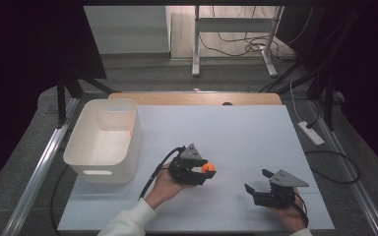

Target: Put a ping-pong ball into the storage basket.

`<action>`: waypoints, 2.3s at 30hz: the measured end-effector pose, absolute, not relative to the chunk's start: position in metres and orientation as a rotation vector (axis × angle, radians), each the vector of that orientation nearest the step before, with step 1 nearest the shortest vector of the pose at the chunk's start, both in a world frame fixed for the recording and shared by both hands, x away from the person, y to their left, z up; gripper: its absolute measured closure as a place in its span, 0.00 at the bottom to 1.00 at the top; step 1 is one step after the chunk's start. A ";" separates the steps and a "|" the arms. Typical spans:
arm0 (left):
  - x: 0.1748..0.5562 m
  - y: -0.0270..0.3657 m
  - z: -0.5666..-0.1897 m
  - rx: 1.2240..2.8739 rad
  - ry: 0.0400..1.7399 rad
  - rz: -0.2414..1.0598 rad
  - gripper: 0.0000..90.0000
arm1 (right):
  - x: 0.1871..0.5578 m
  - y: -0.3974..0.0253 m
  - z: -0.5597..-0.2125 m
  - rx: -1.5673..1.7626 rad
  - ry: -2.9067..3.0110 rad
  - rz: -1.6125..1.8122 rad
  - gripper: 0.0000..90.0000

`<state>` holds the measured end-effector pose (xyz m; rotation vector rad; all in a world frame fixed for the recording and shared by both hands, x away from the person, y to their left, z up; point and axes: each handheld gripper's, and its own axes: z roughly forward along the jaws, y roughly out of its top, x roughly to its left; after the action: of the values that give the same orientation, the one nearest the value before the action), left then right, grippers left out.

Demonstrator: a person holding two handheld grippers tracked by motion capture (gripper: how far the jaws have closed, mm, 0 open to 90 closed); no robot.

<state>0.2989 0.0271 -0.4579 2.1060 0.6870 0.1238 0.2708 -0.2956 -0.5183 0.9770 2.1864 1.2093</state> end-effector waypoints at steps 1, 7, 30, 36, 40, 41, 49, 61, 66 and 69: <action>0.297 0.029 -0.453 2.087 0.674 0.146 0.57 | 0.271 -0.295 -0.518 0.978 2.185 1.210 0.16; 0.295 0.034 -0.445 2.033 0.679 0.161 0.57 | 0.271 -0.295 -0.518 0.980 2.184 1.207 0.16; 0.295 0.053 -0.417 1.888 0.692 0.214 0.57 | 0.271 -0.297 -0.518 0.980 2.183 1.209 0.16; 0.296 0.059 -0.410 1.877 0.700 0.231 0.57 | 0.270 -0.297 -0.518 0.976 2.183 1.207 0.16; 0.296 0.061 -0.405 1.872 0.700 0.240 0.57 | 0.270 -0.297 -0.517 0.976 2.181 1.208 0.16; 0.296 0.062 -0.404 1.870 0.699 0.246 0.57 | 0.270 -0.297 -0.517 0.977 2.179 1.208 0.16; 0.295 0.071 -0.392 1.843 0.703 0.272 0.57 | 0.269 -0.298 -0.516 0.972 2.176 1.205 0.16; 0.300 0.079 -0.382 1.822 0.717 0.291 0.57 | 0.270 -0.298 -0.516 0.971 2.178 1.205 0.17; 0.303 0.082 -0.378 1.816 0.723 0.301 0.57 | 0.270 -0.298 -0.516 0.971 2.178 1.204 0.17; 0.305 0.084 -0.374 1.815 0.726 0.313 0.57 | 0.270 -0.298 -0.517 0.971 2.178 1.205 0.17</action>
<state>0.3048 0.0838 -0.3742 1.8153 0.7256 0.3128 0.2697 -0.2977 -0.5166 0.9712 2.1781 1.2049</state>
